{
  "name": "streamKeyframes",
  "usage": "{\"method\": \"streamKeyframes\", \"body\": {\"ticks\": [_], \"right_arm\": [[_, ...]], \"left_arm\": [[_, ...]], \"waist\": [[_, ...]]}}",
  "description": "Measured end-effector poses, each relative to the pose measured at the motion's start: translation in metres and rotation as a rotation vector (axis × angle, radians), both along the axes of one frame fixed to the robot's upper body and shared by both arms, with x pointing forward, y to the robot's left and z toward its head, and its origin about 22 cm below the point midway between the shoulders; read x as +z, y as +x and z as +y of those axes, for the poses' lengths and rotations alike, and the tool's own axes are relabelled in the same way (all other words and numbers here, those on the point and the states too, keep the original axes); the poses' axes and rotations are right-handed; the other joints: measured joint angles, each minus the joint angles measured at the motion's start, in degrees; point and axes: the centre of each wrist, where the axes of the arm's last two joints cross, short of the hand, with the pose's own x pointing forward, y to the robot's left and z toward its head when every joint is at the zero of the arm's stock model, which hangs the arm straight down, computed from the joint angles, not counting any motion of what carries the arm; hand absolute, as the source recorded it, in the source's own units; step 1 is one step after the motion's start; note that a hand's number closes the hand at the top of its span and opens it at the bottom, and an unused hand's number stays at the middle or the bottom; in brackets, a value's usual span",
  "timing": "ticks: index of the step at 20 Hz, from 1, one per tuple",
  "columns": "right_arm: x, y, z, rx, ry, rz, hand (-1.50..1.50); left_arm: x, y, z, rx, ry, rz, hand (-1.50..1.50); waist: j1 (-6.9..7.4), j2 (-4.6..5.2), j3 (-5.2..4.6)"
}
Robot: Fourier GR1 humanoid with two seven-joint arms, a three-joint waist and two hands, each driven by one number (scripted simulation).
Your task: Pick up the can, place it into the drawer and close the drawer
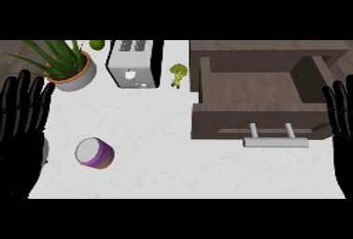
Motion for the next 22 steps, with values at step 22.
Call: {"method": "streamKeyframes", "body": {"ticks": [22], "right_arm": [[-0.023,-0.021,-0.017,-0.080,0.088,0.307,-1.50]], "left_arm": [[-0.017,-0.036,0.099,-0.670,0.167,0.331,-1.50]], "waist": [[-0.20,1.58,-0.93]]}}
